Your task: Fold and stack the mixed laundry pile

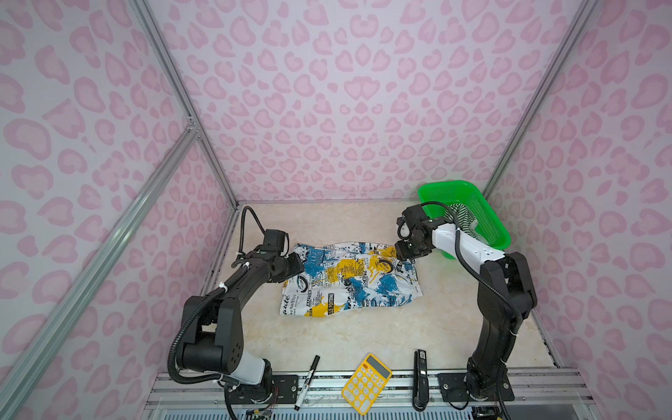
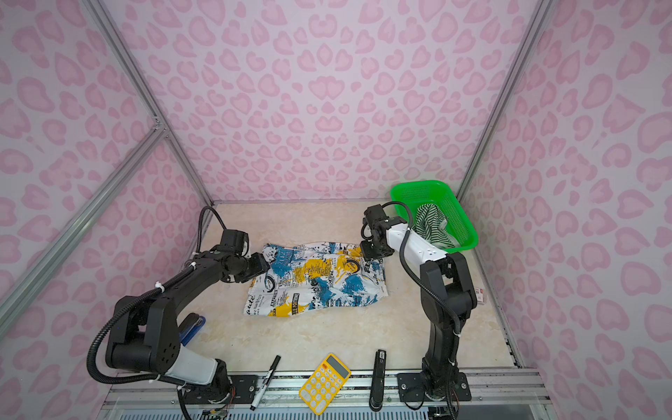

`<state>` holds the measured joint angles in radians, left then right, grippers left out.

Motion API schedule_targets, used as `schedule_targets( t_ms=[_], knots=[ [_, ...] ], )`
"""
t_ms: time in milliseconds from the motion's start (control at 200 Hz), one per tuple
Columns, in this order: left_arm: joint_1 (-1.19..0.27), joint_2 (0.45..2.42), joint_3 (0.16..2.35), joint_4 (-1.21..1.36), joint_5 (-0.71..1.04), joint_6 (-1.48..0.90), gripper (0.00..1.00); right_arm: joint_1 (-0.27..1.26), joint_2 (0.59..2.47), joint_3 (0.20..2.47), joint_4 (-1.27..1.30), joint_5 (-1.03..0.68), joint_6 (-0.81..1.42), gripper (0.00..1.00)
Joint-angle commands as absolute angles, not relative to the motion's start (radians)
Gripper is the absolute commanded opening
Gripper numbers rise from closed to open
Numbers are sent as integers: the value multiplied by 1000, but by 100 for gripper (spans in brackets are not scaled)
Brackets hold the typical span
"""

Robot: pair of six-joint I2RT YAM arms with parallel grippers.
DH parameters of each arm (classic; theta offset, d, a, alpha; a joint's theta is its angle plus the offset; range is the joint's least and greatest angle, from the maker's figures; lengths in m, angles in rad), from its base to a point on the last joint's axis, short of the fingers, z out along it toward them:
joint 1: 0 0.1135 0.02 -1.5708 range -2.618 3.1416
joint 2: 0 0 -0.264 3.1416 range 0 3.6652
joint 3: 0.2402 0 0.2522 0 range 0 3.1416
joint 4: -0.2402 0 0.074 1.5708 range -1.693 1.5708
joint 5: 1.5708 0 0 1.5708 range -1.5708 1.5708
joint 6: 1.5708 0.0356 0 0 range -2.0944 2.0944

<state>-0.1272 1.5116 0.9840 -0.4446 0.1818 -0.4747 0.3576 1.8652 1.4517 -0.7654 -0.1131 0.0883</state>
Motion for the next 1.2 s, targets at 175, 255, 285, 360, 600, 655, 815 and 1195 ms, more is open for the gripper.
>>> schedule_targets(
  t_ms=[175, 255, 285, 360, 600, 655, 815, 1195],
  knots=[
    [-250, 1606, 1186, -462, 262, -258, 60, 287, 1755, 1194, -658, -214, 176, 62],
    [-292, 1660, 1229, -441, 309, -247, 61, 260, 1746, 1121, -598, -294, 179, 64],
    [-304, 1678, 1241, -429, 331, -246, 61, 249, 1744, 1098, -572, -325, 182, 65],
    [-326, 1709, 1247, -385, 392, -265, 57, 225, 1751, 1061, -525, -395, 189, 65],
    [-419, 1765, 1190, -286, 540, -281, 46, 196, 1810, 1027, -454, -474, 210, 65],
    [-446, 1789, 1190, -274, 541, -286, 44, 193, 1820, 1023, -443, -483, 215, 65],
    [-508, 1899, 1224, -231, 497, -344, 40, 184, 1842, 1013, -414, -524, 235, 62],
    [-515, 2067, 1273, -245, 289, -443, 32, 173, 1823, 1006, -417, -519, 246, 59]
  ],
)
